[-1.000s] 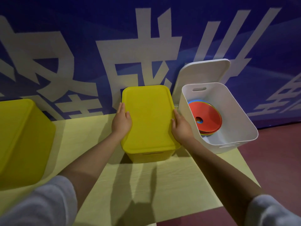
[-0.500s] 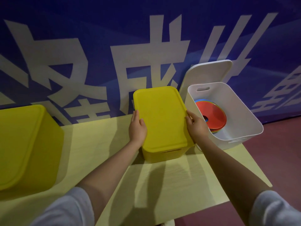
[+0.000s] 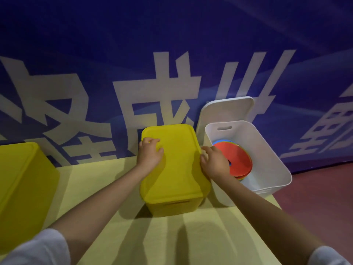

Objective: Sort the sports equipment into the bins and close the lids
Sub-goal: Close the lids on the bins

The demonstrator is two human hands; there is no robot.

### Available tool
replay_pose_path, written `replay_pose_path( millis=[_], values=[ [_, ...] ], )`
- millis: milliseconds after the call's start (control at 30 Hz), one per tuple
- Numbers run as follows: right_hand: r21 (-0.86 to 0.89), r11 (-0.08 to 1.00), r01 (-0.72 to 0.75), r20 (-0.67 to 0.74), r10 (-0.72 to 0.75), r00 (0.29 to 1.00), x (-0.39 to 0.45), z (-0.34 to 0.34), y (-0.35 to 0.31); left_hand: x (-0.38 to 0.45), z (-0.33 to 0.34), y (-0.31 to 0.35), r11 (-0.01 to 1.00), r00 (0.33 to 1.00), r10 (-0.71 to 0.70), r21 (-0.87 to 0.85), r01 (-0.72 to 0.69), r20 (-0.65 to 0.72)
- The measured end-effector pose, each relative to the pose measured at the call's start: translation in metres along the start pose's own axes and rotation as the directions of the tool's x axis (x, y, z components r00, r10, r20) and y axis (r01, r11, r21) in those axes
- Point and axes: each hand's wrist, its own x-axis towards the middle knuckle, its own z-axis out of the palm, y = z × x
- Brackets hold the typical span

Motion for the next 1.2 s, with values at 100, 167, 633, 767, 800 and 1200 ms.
replay_pose_path(
  millis=[100, 167, 633, 767, 800, 1200],
  values=[
    [0.109, 0.994, 0.026, -0.033, -0.023, 0.999, 0.033, -0.029, 0.023, 0.024, 0.018, 0.051, 0.988, 0.999, -0.023, -0.151, 0.027, 0.028],
    [0.197, 0.98, 0.002, -0.06, 0.01, 0.998, 0.059, -0.052, 0.049, 0.04, 0.036, 0.086, 0.971, 0.995, -0.092, -0.22, 0.097, 0.032],
    [0.389, 0.916, 0.103, -0.157, -0.044, 0.987, 0.199, -0.098, 0.19, 0.121, 0.133, 0.185, 0.795, 0.953, -0.261, -0.595, 0.121, -0.155],
    [0.616, 0.784, 0.072, -0.192, 0.061, 0.98, 0.214, -0.097, 0.197, 0.133, 0.143, 0.186, 0.702, 0.892, -0.388, -0.702, 0.121, -0.233],
    [0.694, 0.72, 0.022, -0.139, 0.104, 0.985, 0.217, -0.098, 0.195, 0.136, 0.145, 0.183, 0.667, 0.878, -0.425, -0.732, 0.14, -0.22],
    [0.883, 0.469, -0.005, -0.069, 0.14, 0.988, 0.211, -0.139, 0.166, 0.122, 0.119, 0.234, 0.481, 0.813, -0.522, -0.876, 0.031, -0.258]
  ],
)
